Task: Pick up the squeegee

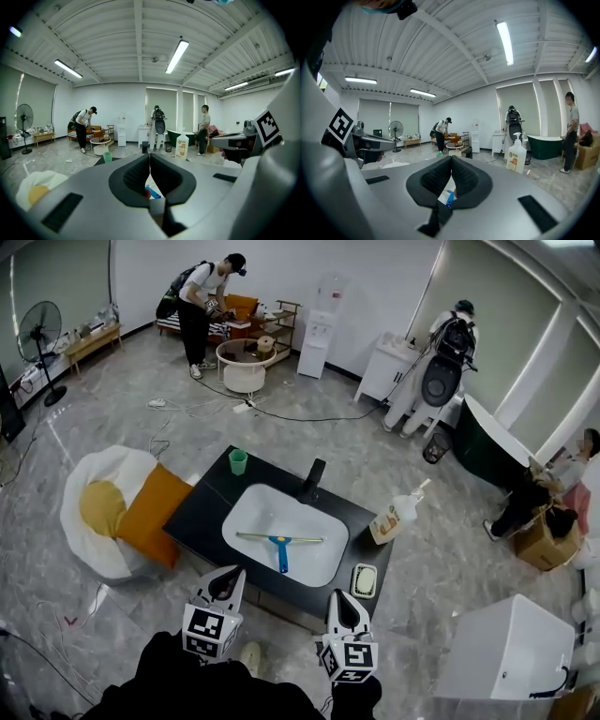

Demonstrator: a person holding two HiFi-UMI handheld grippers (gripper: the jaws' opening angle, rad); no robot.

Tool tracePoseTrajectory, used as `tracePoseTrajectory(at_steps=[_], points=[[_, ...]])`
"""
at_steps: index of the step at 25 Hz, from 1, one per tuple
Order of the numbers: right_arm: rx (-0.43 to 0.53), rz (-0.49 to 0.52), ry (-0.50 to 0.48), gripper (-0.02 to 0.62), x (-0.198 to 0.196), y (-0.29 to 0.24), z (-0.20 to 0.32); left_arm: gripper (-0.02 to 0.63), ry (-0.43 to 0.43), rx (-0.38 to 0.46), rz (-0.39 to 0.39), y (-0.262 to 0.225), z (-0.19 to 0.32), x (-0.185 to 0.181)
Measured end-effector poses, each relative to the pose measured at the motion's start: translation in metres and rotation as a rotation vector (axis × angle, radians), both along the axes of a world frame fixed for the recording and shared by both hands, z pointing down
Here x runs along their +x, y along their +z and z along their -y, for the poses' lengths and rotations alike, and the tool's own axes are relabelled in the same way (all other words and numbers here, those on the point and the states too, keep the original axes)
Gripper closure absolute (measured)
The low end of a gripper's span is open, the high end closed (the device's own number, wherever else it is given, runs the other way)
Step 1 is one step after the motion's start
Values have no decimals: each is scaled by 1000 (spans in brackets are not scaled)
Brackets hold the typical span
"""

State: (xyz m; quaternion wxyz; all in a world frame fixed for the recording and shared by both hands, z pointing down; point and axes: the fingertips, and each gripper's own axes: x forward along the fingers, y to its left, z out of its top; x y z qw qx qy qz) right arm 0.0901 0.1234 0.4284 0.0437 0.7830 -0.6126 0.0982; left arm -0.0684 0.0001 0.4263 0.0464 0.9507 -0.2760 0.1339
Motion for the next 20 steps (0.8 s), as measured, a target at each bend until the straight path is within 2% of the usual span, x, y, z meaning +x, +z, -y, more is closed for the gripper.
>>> tracePoseTrajectory(at_steps=[8,20], points=[[-40,9,-28,578,13,9,66,581,-23,-30,-17,9,57,9],[-108,56,-164,578,33,51,161,581,-144,-70,17,41,128,20]])
